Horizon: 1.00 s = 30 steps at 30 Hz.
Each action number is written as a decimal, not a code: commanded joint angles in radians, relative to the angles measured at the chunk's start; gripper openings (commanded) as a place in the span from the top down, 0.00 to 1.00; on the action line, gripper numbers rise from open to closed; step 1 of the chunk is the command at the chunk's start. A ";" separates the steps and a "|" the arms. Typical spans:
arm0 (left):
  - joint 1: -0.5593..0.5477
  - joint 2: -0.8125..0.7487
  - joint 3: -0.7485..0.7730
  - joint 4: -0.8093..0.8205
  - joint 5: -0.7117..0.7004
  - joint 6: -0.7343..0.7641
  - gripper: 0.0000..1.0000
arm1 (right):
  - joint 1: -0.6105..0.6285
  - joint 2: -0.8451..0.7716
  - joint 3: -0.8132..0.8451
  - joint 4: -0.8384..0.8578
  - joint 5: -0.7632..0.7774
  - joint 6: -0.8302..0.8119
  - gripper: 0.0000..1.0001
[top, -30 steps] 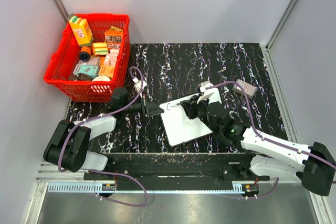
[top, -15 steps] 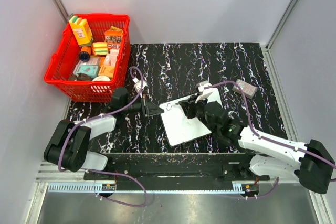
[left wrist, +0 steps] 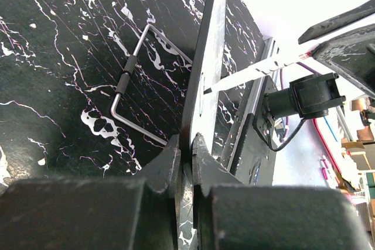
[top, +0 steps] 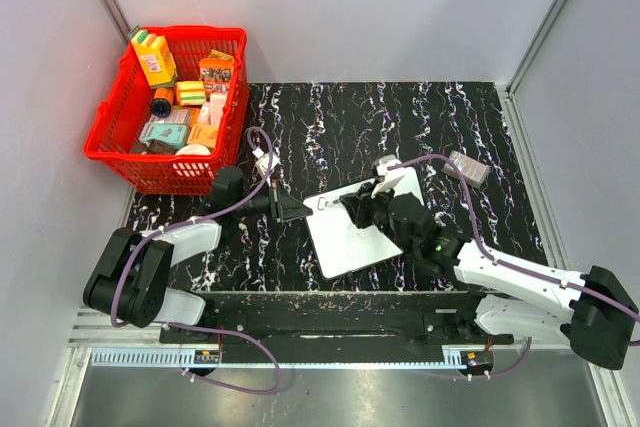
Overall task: Write a sentence on the whiteboard
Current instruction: Write on the whiteboard at the whiteboard stand.
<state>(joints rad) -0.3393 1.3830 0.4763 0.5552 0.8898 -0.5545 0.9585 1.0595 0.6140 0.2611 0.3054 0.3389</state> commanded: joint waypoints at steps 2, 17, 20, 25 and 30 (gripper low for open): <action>-0.001 0.024 0.002 -0.026 -0.068 0.150 1.00 | 0.006 0.010 0.006 -0.054 0.003 0.003 1.00; -0.001 0.025 0.002 -0.028 -0.069 0.150 1.00 | 0.006 -0.016 -0.004 -0.094 0.118 0.005 1.00; -0.001 0.025 0.004 -0.029 -0.069 0.150 1.00 | 0.006 -0.016 -0.002 -0.082 0.130 0.003 1.00; -0.001 0.025 0.002 -0.029 -0.068 0.150 1.00 | 0.006 0.002 0.015 -0.053 0.133 0.002 1.00; -0.003 0.025 0.004 -0.028 -0.066 0.150 1.00 | 0.008 0.025 0.038 -0.042 0.139 0.000 1.00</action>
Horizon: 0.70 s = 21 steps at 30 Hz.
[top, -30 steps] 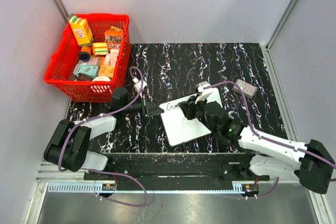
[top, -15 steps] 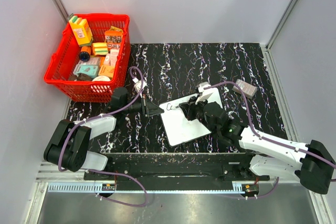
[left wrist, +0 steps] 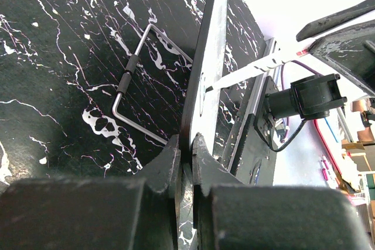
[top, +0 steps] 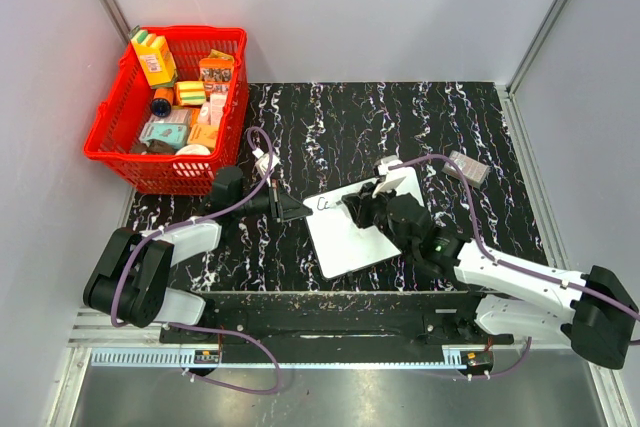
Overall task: Write a sentence on the whiteboard
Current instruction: Write on the whiteboard at the whiteboard stand.
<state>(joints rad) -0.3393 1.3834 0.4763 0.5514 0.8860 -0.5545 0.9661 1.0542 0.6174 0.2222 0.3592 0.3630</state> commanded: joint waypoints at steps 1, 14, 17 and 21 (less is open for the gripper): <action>-0.001 0.025 0.004 -0.024 -0.064 0.150 1.00 | -0.001 0.036 0.038 -0.001 0.086 -0.024 1.00; -0.001 0.023 0.002 -0.022 -0.062 0.150 1.00 | -0.001 0.027 0.048 0.032 0.115 -0.016 1.00; -0.001 0.023 0.004 -0.021 -0.061 0.148 1.00 | -0.001 0.027 0.050 0.039 0.109 -0.018 1.00; -0.001 0.025 0.004 -0.021 -0.061 0.148 1.00 | 0.000 0.036 0.048 0.049 0.096 -0.018 1.00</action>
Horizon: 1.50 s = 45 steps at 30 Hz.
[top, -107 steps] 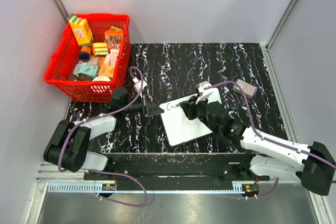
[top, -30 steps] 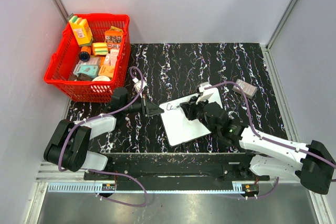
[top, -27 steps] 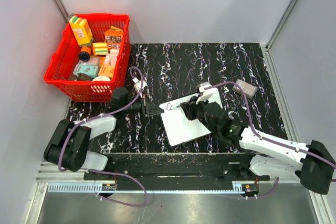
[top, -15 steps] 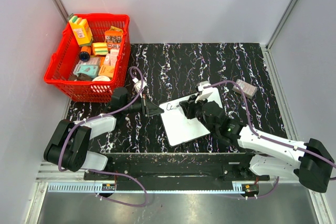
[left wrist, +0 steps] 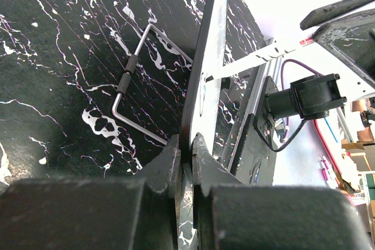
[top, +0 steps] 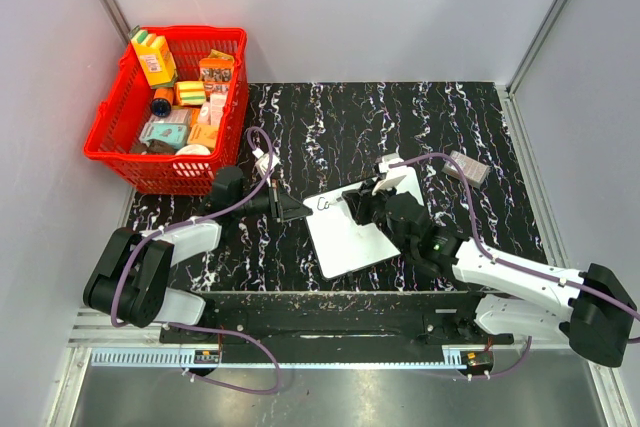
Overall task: Write a sentence on the whiteboard
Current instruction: Write on the whiteboard at the whiteboard stand.
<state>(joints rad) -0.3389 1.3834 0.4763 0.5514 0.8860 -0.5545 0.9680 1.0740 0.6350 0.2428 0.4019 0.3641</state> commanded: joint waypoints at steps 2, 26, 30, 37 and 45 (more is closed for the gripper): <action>-0.002 0.025 0.002 -0.021 -0.059 0.148 1.00 | -0.002 0.018 0.029 0.038 0.049 -0.016 1.00; -0.005 0.022 0.001 -0.019 -0.059 0.148 1.00 | -0.034 -0.125 0.008 0.043 -0.034 -0.056 1.00; -0.005 0.022 0.001 -0.019 -0.059 0.151 1.00 | -0.152 -0.157 0.009 0.018 -0.176 -0.005 1.00; -0.005 0.022 0.004 -0.019 -0.061 0.150 1.00 | -0.318 -0.180 0.040 0.000 -0.425 0.030 1.00; -0.003 0.025 0.005 -0.022 -0.061 0.150 1.00 | -0.315 -0.189 0.011 0.019 -0.485 0.012 1.00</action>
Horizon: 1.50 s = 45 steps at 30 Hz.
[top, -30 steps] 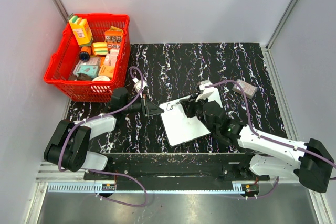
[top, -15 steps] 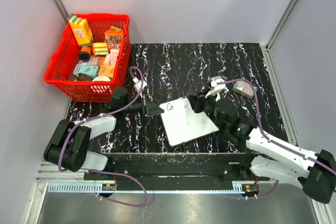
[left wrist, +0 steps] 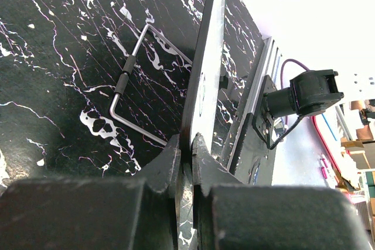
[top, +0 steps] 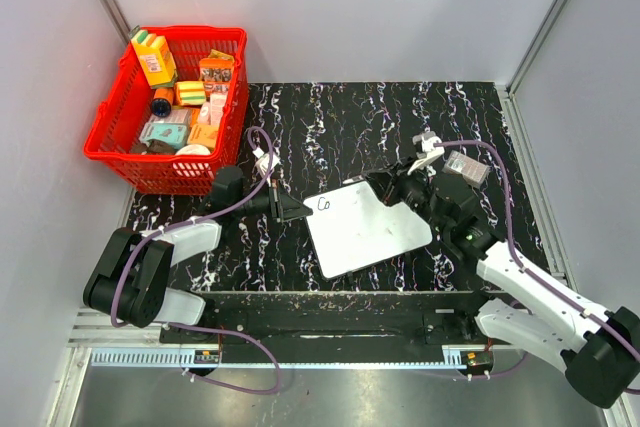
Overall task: Write a sentence on the whiteboard
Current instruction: Write on the whiteboard at the whiteboard stand.
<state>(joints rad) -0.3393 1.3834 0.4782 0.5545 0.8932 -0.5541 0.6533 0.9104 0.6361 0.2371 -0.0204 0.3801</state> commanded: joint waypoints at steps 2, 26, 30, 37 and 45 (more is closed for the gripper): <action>-0.004 0.026 0.007 -0.024 -0.069 0.151 1.00 | 0.003 -0.039 -0.007 0.024 -0.053 -0.013 1.00; -0.003 0.034 0.011 -0.033 -0.069 0.154 1.00 | 0.316 0.005 -0.078 0.126 0.404 -0.156 1.00; -0.001 0.035 0.011 -0.033 -0.069 0.154 1.00 | 0.316 0.034 -0.062 0.140 0.395 -0.147 1.00; -0.001 0.032 0.010 -0.030 -0.065 0.152 1.00 | 0.316 0.107 -0.030 0.139 0.384 -0.127 1.00; -0.001 0.032 0.011 -0.030 -0.066 0.152 1.00 | 0.318 0.110 -0.035 0.159 0.381 -0.112 1.00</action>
<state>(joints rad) -0.3389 1.3918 0.4866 0.5468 0.8974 -0.5491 0.9627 1.0294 0.5655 0.3401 0.3492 0.2527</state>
